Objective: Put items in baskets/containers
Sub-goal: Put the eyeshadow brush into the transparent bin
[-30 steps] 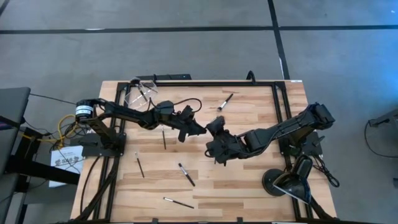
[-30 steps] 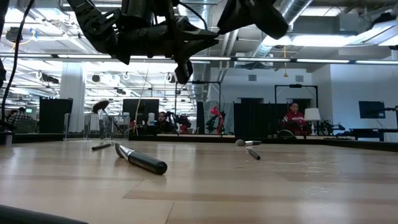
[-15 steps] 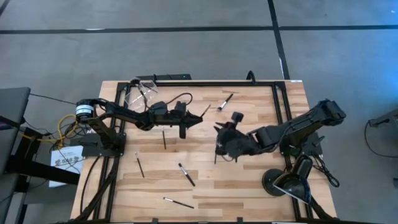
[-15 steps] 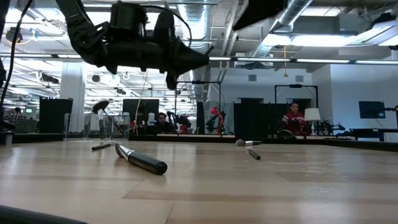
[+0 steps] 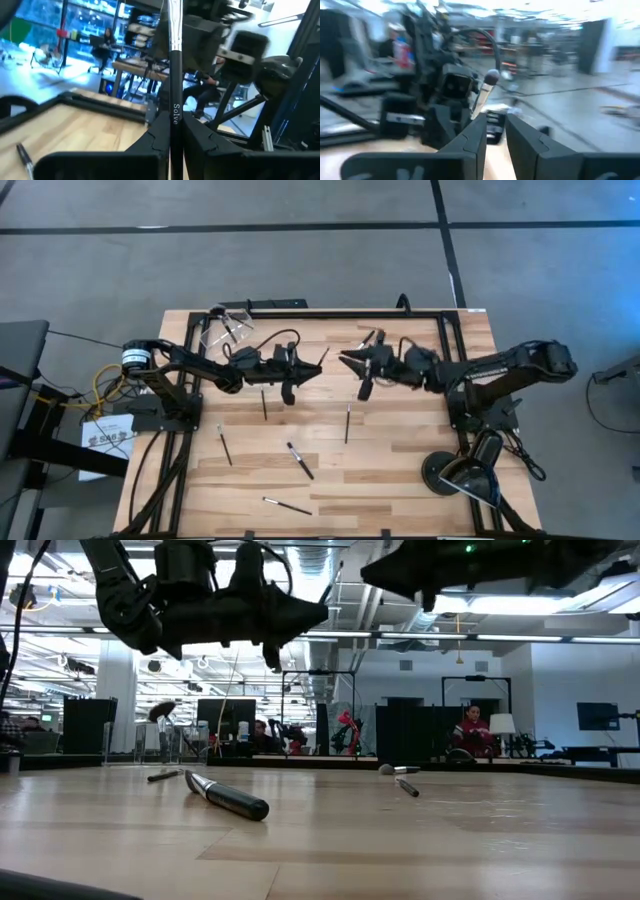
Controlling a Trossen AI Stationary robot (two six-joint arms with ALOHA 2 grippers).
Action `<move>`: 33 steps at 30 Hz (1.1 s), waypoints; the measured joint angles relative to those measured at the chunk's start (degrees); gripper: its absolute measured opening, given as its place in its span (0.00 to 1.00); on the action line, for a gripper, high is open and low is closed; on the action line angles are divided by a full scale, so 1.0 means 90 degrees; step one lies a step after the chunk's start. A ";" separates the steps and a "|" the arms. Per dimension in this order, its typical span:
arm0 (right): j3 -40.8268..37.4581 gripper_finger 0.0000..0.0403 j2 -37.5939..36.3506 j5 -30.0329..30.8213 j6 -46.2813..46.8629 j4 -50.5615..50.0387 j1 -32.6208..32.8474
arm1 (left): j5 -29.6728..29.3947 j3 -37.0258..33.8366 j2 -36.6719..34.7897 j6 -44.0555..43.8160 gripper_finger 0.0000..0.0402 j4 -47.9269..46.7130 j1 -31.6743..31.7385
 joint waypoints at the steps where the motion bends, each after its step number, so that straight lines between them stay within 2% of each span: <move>1: 0.0000 0.16 0.0046 -0.0441 0.0167 0.0110 -0.0178 | -0.0047 -0.0001 0.0000 0.0082 0.07 0.0087 -0.0033; 3: 0.0004 0.18 0.0194 -0.1208 0.0476 0.0415 -0.0458 | -0.0233 0.0004 -0.0005 0.0155 0.07 0.0115 -0.0076; 6: 0.0004 0.23 0.0487 -0.1878 0.0702 0.0982 -0.0696 | -0.0369 0.0002 -0.0002 0.0164 0.07 0.0099 -0.0081; 15: 0.0127 0.41 0.1424 -0.1946 0.0967 0.1860 -0.0769 | -0.0374 0.0004 -0.0002 0.0180 0.07 -0.0180 -0.0091; 21: 0.0452 0.47 0.1826 -0.1943 0.1041 0.1999 -0.0680 | -0.0370 0.0004 0.0000 0.0428 0.07 -0.0511 -0.0232; 26: 0.0573 0.46 0.1969 -0.1944 0.1039 0.1964 -0.0626 | -0.0367 0.0004 0.0000 0.0473 0.07 -0.0499 -0.0321; 33: 0.0556 0.31 0.1913 -0.1937 0.0928 0.1978 -0.0638 | -0.0370 0.0004 0.0000 0.0473 0.08 -0.0563 -0.0316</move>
